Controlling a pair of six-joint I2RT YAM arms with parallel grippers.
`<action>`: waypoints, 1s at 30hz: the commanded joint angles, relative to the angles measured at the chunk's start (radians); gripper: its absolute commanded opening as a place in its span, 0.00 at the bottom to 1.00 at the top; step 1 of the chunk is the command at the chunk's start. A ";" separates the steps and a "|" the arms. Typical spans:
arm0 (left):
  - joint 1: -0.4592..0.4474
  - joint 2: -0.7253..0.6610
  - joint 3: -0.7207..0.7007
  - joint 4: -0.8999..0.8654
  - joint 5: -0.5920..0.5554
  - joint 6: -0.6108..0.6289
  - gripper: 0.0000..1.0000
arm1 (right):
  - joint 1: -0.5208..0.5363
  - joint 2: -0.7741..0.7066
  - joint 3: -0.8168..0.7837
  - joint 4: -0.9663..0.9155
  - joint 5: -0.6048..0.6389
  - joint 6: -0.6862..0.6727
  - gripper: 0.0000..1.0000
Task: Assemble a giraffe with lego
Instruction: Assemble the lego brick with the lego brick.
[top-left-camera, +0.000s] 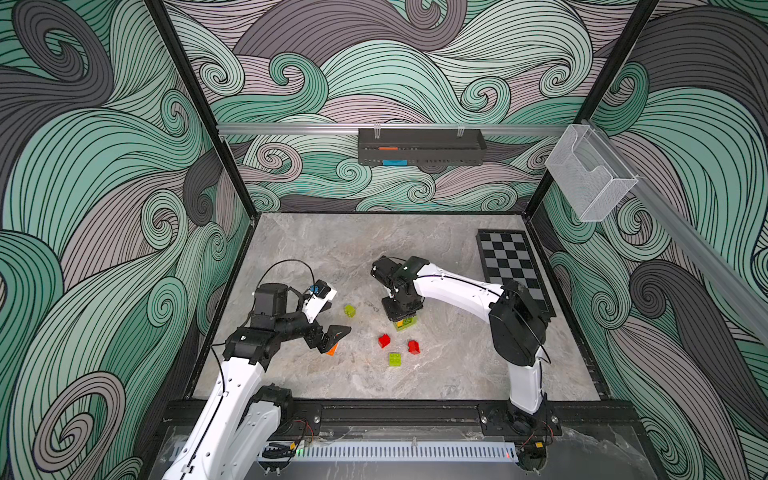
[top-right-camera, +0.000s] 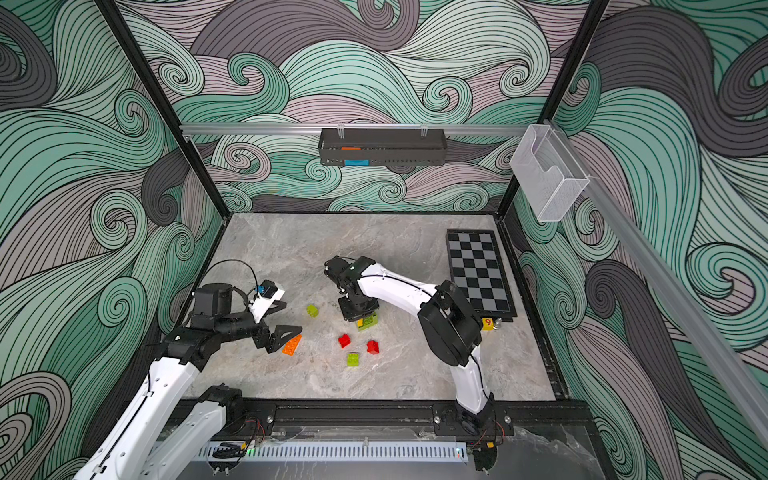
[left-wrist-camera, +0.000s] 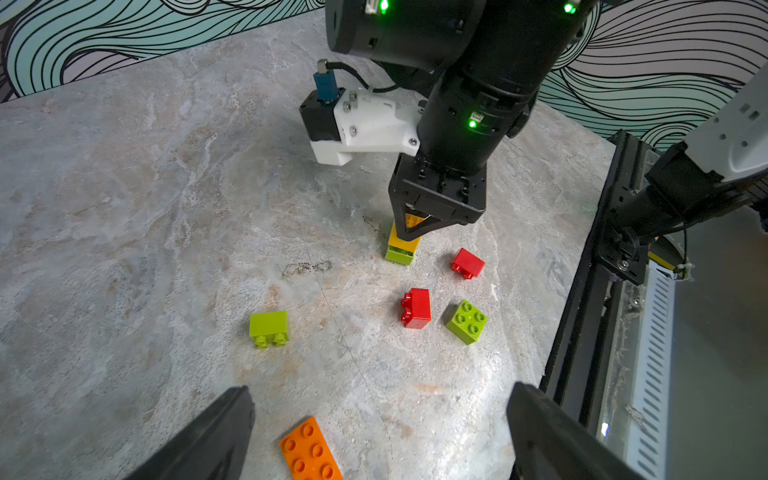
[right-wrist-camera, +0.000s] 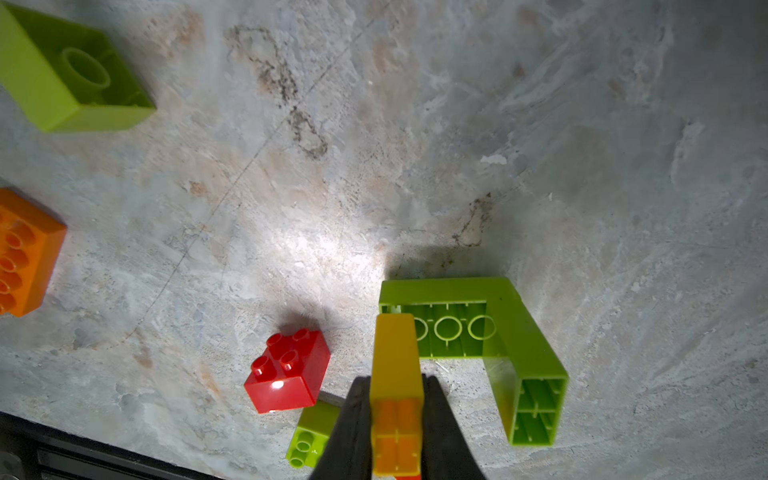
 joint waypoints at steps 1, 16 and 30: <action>0.000 -0.011 -0.008 0.004 0.024 0.008 0.99 | 0.005 0.011 -0.005 -0.004 -0.014 0.006 0.00; 0.000 -0.011 -0.008 0.004 0.024 0.008 0.99 | 0.006 0.034 -0.013 -0.006 -0.006 -0.004 0.00; 0.000 -0.009 -0.008 0.004 0.024 0.009 0.99 | 0.008 0.051 -0.009 -0.027 0.020 -0.023 0.00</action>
